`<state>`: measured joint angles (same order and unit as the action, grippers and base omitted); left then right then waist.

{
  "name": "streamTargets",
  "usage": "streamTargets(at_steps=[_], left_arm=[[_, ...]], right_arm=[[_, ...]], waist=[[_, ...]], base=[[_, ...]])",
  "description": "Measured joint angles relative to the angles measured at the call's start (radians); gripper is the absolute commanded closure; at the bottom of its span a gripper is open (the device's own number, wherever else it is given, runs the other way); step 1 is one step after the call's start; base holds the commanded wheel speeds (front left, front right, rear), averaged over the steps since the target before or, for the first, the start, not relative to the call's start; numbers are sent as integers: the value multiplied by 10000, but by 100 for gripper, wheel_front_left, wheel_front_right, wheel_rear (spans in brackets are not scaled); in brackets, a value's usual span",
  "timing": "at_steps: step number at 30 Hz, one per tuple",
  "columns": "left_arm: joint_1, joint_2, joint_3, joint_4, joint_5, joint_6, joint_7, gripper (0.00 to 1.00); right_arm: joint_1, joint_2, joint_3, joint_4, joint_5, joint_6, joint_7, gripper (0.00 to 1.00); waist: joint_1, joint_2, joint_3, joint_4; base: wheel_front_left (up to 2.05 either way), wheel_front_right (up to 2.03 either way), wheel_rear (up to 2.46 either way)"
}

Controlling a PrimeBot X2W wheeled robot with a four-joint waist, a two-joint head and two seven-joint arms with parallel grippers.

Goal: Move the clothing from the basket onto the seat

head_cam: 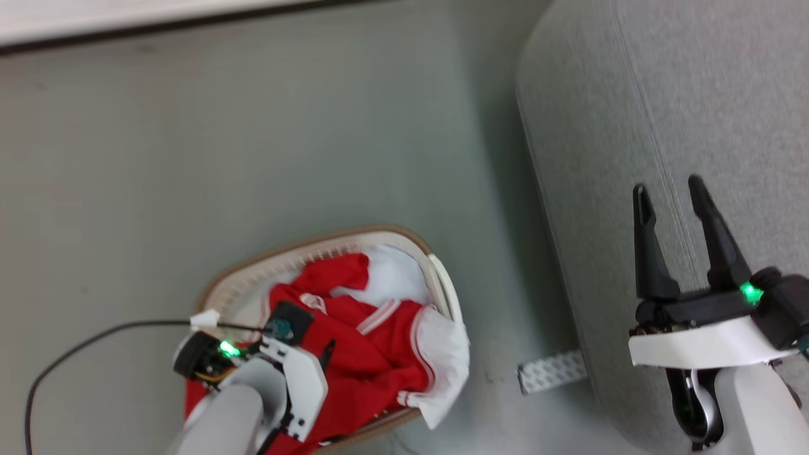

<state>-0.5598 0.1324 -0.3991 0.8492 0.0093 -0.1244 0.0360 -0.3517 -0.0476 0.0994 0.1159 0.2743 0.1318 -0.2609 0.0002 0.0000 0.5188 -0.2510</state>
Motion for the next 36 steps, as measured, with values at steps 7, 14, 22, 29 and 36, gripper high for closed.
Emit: streamTargets(at_steps=[7, 14, 22, 29, 36], left_arm=[[-862, 529, -550, 472, 90, -31, 560, 0], [-1495, 1018, -1024, 1026, 198, -46, 1216, 0], [-1797, 1081, -1406, 1557, -111, -44, 1045, 100], [-1685, 495, -1204, 1499, -1074, -46, -127, 100], [-871, -19, -1200, 1216, -1998, -46, -1160, 100]], right_arm=[[-604, -4, 376, -523, 575, 0, 0, 0], [-1014, -4, 520, -924, 974, 0, 0, 0], [-1118, -2, 468, -1214, 1149, 0, 0, 0], [-619, 8, 201, -802, 968, 0, 0, 0], [280, 15, -332, -313, 487, 0, 0, 0]], waist=[[0, 0, 1391, -659], [-1, 0, 2504, -1161], [0, 0, 3139, -1561], [-2, 0, 2398, -1277], [-2, 0, 913, -791]], base=[[0, 0, 0], [0, 0, 0], [0, 0, 0], [0, 0, 0], [0, 0, 0]])
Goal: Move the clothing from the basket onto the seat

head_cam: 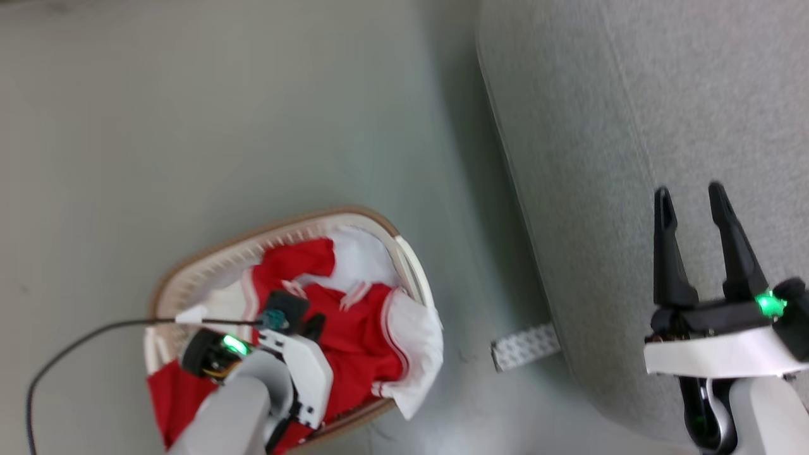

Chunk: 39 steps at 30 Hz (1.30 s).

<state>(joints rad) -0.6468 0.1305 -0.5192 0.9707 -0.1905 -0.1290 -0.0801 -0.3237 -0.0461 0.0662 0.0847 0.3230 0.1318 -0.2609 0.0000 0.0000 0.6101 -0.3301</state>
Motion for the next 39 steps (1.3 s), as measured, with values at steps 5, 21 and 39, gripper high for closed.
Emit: streamTargets(at_steps=[5, 21, 39], left_arm=[[545, -316, -44, -293, -504, 0, -334, 100], [1629, -736, -27, -2345, -1549, 242, -384, 100], [2483, -61, 639, -6865, -2284, 1258, 1152, 100]], right_arm=[[672, 8, -359, 311, -384, 0, 0, 0], [2216, 2, -782, 752, -796, 0, -2, 0], [3167, 2, -648, 934, -915, 0, 0, 0]], waist=[[-1, 0, -1229, 461], [-2, 0, -4469, 1945], [-2, 0, -6305, 2181]], base=[[0, 0, 0], [0, 0, 0], [0, 0, 0]])
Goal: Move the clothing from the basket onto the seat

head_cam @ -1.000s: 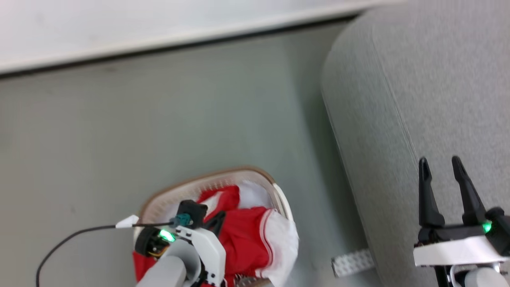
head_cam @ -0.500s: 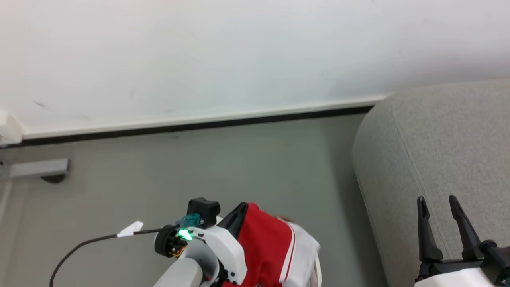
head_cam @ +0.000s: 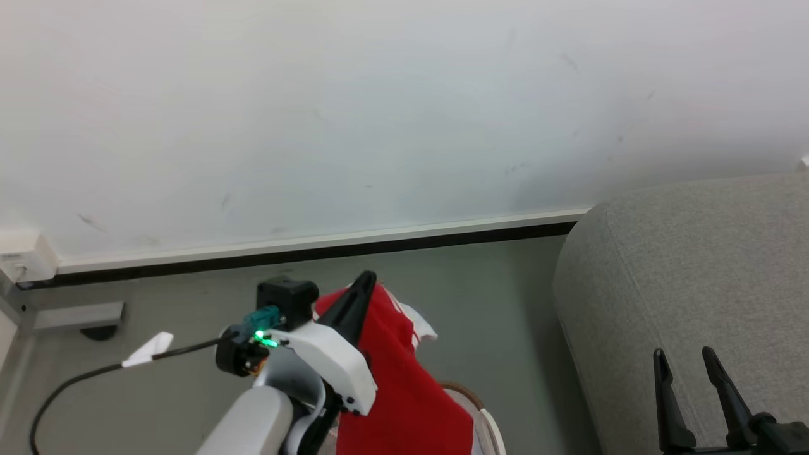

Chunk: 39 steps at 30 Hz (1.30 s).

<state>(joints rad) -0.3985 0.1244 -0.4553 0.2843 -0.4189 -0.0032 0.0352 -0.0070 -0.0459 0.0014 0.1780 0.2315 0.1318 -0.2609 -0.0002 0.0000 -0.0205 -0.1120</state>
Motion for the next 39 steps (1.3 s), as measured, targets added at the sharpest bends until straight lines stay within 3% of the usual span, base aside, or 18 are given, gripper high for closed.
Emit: streamTargets(at_steps=[12, 23, 32, 39], left_arm=[[-91, 545, 709, -1952, -161, 828, 704, 100], [-182, 681, 777, -2495, -180, 1055, 897, 100], [-405, 522, 602, -2433, -178, 1093, 880, 100], [-595, 326, 341, -2288, -169, 1055, 865, 100]], right_arm=[[370, 0, 550, 77, 127, 0, 0, 0], [460, -6, 1396, 184, -284, 0, -2, 0], [-1005, -431, 4537, 1009, -293, 0, 0, 0], [-2372, -280, 6656, 1822, 445, 2, 2, 0]], waist=[[1, 0, -319, -141], [2, 0, -349, -25], [2, 0, -344, 116], [2, 0, -395, 229]], base=[[0, 0, 0], [0, 0, 0], [0, 0, 0], [0, 0, 0]])
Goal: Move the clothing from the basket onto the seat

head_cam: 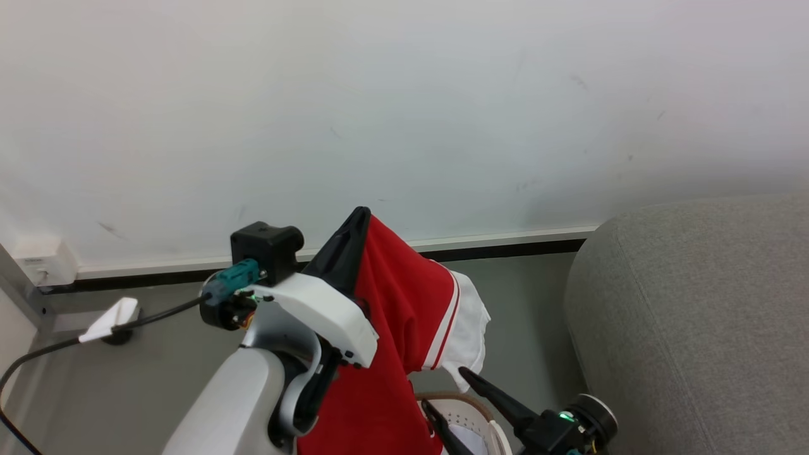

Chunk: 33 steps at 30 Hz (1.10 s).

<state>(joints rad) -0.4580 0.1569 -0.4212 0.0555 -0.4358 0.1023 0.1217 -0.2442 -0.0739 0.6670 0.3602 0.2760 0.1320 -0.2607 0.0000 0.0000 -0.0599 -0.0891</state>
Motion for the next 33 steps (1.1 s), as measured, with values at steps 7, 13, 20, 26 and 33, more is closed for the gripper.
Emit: streamTargets(at_steps=[7, 13, 20, 26, 33], left_arm=[[-128, -136, -244, 10, 15, -65, 6, 100], [-278, -244, -548, 6, 44, -159, 19, 100], [-464, -453, -823, 159, 44, -232, 2, 100], [-487, -504, -849, 491, 13, -238, -117, 100], [-476, -410, -788, 719, -33, -222, -238, 100]], right_arm=[[-1058, 207, 1126, 961, 533, -2, 2, 0], [-2382, 259, 1904, 1779, 1354, -2, 36, 0], [-3888, 267, 3181, 2920, 2926, -2, 493, 0], [-4221, 276, 4125, 3168, 4537, -2, 433, 100], [-4558, 268, 4552, 3557, 5102, -2, 96, 100]], waist=[[0, 0, 2, 214], [0, 0, 49, 507], [1, 0, 156, 852], [1, 0, 233, 1004], [1, 0, 256, 931]], base=[[0, 0, 0], [0, 0, 0], [0, 0, 0], [0, 0, 0], [0, 0, 0]])
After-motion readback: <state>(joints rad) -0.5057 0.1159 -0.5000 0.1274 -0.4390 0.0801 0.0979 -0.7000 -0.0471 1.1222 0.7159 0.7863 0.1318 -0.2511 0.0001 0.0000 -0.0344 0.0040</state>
